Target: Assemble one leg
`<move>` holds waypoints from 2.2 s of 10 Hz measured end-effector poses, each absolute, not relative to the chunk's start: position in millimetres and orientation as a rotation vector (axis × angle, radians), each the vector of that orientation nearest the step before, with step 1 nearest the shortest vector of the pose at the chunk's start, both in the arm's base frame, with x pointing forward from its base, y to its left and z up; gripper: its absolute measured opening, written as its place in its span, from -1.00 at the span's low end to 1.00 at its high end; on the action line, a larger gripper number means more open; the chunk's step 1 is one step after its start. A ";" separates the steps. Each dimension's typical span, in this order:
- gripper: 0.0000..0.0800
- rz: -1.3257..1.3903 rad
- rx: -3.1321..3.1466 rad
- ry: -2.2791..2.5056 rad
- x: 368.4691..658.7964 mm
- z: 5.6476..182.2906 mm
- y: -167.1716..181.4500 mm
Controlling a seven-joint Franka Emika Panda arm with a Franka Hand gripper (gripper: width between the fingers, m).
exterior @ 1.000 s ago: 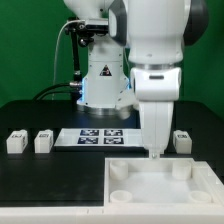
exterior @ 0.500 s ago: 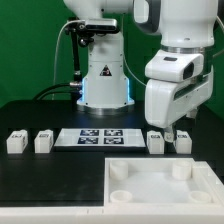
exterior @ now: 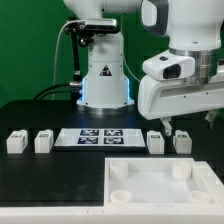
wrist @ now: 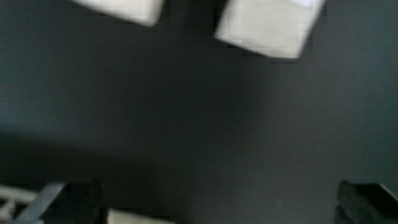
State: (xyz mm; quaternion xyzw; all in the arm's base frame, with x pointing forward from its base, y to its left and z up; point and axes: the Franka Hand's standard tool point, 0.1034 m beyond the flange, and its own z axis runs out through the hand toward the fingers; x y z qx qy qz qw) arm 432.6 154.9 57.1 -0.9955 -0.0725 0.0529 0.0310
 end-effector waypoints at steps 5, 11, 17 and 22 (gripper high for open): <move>0.62 0.434 -3.065 -0.145 416.8 54.6 154.1; 0.62 1.398 -2.765 -0.070 399.4 44.7 161.7; 0.62 1.421 -2.764 -0.066 385.0 19.1 169.2; 0.59 1.410 -2.770 -0.077 376.0 9.1 172.8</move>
Offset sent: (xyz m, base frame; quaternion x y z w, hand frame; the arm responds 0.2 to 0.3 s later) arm 0.0000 0.0000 0.0000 0.0000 0.0000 0.0000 1.0000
